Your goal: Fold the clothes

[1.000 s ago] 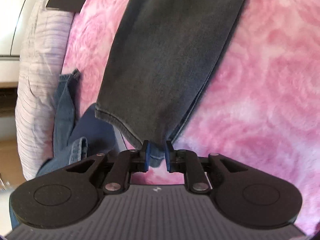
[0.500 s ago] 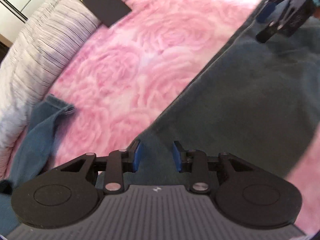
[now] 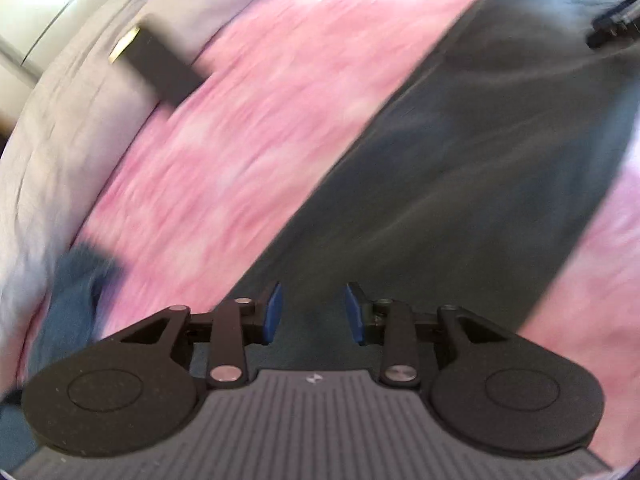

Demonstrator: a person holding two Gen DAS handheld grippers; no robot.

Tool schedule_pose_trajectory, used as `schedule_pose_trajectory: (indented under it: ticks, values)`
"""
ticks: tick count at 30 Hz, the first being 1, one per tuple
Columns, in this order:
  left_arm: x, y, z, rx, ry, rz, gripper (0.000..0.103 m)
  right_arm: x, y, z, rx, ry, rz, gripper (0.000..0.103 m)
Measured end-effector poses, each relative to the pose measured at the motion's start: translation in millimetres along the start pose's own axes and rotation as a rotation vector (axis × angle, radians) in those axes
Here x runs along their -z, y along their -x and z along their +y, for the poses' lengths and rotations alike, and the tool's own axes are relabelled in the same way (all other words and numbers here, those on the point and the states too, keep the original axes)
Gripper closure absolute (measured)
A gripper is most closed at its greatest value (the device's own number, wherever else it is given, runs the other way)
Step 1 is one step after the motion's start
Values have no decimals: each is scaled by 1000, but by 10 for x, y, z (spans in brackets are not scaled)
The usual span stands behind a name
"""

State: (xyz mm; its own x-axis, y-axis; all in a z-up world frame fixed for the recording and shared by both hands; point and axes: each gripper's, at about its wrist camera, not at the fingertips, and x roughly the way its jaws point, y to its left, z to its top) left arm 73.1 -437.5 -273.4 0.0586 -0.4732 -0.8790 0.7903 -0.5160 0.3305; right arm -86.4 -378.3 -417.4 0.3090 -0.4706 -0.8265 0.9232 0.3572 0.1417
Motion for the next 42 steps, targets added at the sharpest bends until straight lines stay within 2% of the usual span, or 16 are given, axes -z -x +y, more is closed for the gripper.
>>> schedule_pose_trajectory:
  ticks: [4,6,8,13,14,15,16,18,21,24,31,33,35,37,39,42]
  values:
    - [-501,312,-778,114,-178,-185,61,310,659,-425,172,-112,-101,45]
    - [-723,446,-1255,179,-319,-288,49,495,820,-636,238,-194,-91,45]
    - [-917,548,-1738,239,-473,-387,46,661,866,-810,268,-268,-65,45]
    - [-1218,438,-2627,249,-794,-519,50,907,832,-1058,247,-356,-41,45]
    - [-1270,394,-2682,241,-821,-513,65,931,815,-1084,229,-364,-47,44]
    - [-1342,359,-2687,234,-825,-501,86,953,798,-1111,209,-373,-53,44]
    - [-1414,325,-2691,227,-829,-489,90,973,781,-1139,186,-385,-61,39]
    - [-1631,329,-2508,268,-724,-455,94,1012,745,-1197,141,-408,-77,29]
    - [-1954,313,-2081,341,-538,-390,95,993,690,-1161,65,-412,-103,29]
    - [-2160,204,-1847,404,-461,-337,95,915,610,-1068,-3,-410,-140,29]
    - [-2235,217,-1844,421,-534,-359,96,687,252,-1039,-34,-525,-214,29]
    - [-2179,253,-1935,406,-583,-378,95,668,201,-1102,11,-568,-222,40]
    - [-2004,304,-2109,394,-680,-409,92,694,272,-1161,57,-596,-217,67]
    - [-1815,343,-2298,374,-785,-440,94,729,455,-1107,122,-561,-234,85]
    - [-1585,307,-2509,335,-895,-450,94,828,587,-1073,147,-584,-222,97]
    - [-1363,182,-2666,306,-953,-400,94,1032,574,-1123,149,-686,-167,97]
